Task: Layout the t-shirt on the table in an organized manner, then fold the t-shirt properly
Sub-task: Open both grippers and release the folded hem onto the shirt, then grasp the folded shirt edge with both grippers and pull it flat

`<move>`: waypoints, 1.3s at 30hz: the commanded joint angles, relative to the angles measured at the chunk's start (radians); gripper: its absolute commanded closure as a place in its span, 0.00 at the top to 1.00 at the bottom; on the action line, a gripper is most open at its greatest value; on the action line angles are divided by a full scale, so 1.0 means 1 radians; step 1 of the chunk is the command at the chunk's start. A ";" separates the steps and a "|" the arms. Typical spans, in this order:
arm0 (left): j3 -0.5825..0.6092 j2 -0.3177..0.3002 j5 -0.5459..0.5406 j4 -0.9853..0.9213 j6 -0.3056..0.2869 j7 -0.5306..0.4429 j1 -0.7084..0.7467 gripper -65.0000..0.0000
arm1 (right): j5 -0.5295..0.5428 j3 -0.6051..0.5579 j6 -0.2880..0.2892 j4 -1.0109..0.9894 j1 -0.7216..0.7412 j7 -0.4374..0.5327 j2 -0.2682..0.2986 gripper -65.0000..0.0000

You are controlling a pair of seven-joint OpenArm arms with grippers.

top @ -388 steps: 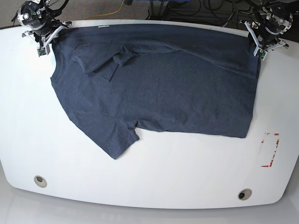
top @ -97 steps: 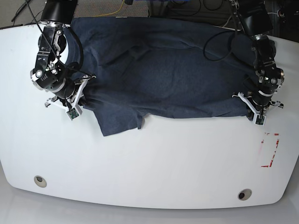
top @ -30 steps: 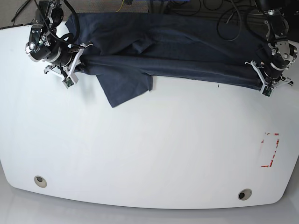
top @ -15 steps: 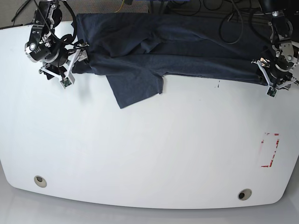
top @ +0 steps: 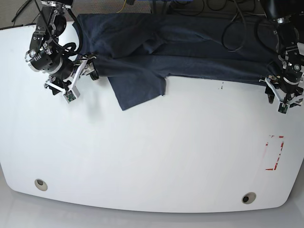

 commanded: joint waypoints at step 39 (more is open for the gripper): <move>-0.055 0.098 -0.169 0.193 0.006 -0.077 0.341 0.00 | 0.176 -0.122 0.024 0.012 -0.111 0.017 -0.145 0.00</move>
